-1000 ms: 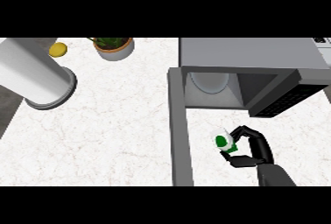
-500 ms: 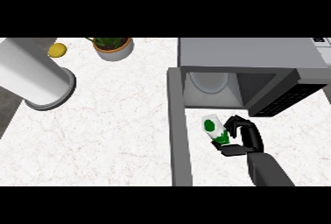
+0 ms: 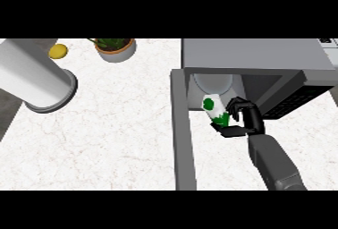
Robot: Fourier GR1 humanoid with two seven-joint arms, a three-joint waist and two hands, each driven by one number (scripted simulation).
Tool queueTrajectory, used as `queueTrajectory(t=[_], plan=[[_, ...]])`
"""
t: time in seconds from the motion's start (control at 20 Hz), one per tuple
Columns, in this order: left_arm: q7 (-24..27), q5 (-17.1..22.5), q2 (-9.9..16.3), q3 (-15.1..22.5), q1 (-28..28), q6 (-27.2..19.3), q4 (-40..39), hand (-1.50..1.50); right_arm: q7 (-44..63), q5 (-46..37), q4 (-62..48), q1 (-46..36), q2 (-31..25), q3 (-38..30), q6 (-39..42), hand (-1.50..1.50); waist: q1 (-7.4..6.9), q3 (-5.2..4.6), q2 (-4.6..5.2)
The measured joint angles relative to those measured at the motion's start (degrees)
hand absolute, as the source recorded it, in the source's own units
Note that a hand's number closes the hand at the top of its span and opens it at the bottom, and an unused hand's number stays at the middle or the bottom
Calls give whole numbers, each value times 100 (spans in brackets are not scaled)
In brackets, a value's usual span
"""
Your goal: Pick up the milk, place it into the microwave and close the microwave
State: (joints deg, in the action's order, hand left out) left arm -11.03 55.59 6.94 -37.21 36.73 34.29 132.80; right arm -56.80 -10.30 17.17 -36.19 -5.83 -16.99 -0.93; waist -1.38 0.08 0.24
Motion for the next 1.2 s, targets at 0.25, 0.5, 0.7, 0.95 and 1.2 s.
queueTrajectory(t=[0.25,0.5,0.7,0.95,1.2], plan=[[-107,20,57,-61,-140,23,-62,-150,353,-24,-203,-573,-162,-38,-171,150,-32,2,20],[-194,43,172,-71,-325,2,-62,-150,790,-52,-503,-1182,-385,-106,-332,150,-134,6,68],[-218,45,208,-31,-481,13,-80,-150,1053,-96,-696,-1533,-601,-126,-357,150,-226,9,111],[-223,1,245,64,-723,0,-79,-150,1238,-268,-823,-1824,-807,-48,-752,150,-352,14,188],[-253,30,349,75,-886,-48,-130,-150,1479,-404,-920,-2054,-994,-9,-1354,150,-474,18,251]])
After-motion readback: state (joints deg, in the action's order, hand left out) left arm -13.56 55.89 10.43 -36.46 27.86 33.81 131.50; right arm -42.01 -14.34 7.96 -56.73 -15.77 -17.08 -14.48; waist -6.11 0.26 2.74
